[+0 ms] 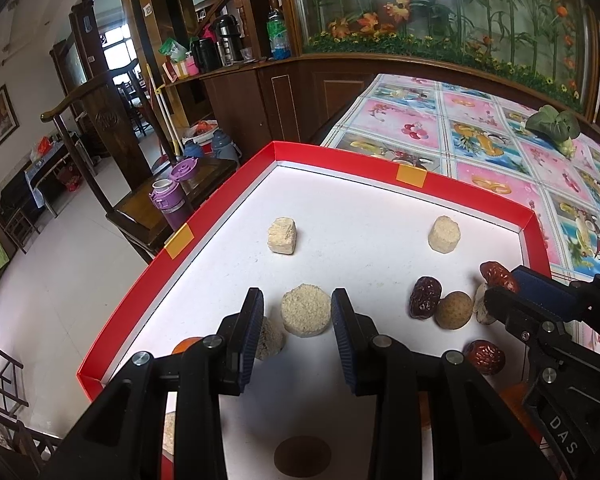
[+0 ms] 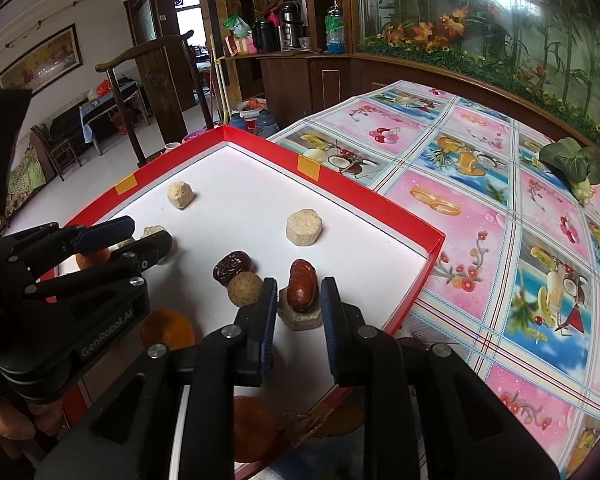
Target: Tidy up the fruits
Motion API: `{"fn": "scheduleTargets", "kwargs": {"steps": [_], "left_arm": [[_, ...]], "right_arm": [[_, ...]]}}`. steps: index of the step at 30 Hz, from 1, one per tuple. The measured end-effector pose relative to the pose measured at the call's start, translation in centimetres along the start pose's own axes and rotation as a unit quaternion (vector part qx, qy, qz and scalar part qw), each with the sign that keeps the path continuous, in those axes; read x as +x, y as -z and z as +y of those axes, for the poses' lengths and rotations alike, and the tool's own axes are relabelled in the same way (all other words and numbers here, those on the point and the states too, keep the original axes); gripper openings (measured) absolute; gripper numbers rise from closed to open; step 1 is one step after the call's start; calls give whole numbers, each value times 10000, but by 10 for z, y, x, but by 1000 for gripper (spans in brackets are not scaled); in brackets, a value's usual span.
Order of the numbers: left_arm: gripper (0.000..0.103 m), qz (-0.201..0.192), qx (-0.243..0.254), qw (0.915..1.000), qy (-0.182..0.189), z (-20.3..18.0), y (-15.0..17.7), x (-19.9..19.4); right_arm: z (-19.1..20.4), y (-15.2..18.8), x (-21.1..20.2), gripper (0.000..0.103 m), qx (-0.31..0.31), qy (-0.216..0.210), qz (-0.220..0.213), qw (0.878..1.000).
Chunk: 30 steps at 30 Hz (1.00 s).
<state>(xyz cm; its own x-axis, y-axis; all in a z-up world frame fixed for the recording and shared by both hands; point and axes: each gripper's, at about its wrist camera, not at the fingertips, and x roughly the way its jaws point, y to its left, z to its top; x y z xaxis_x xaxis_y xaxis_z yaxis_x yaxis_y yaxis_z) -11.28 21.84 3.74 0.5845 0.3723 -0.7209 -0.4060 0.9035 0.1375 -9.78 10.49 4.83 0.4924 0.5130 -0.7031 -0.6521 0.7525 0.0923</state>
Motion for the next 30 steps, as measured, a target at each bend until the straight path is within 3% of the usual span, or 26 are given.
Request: {"fn": "scheduleTargets", "kwargs": {"steps": [4,8,19,24,30], "left_arm": [[41,-22,-31,10000,-17,1,0,0],[42,8,-30,10000,4,0,2,0],[47,-151,-151,9998,56,0,3,-7],[65,-427,-244,9988,-48,3,0,-20],[68,-713,-324,9968,-129,9,-2,-39]], "right_arm": [[0,0,-2,27,-25,36,-28,10000],[2,0,-6,42,-38,82,-98,9999],[5,-2,-14,43,-108,176,-253,9995],[7,-2,-21,45,-116,270,-366,9989],[9,-4,-33,53,-87,604,-588,9964]]}}
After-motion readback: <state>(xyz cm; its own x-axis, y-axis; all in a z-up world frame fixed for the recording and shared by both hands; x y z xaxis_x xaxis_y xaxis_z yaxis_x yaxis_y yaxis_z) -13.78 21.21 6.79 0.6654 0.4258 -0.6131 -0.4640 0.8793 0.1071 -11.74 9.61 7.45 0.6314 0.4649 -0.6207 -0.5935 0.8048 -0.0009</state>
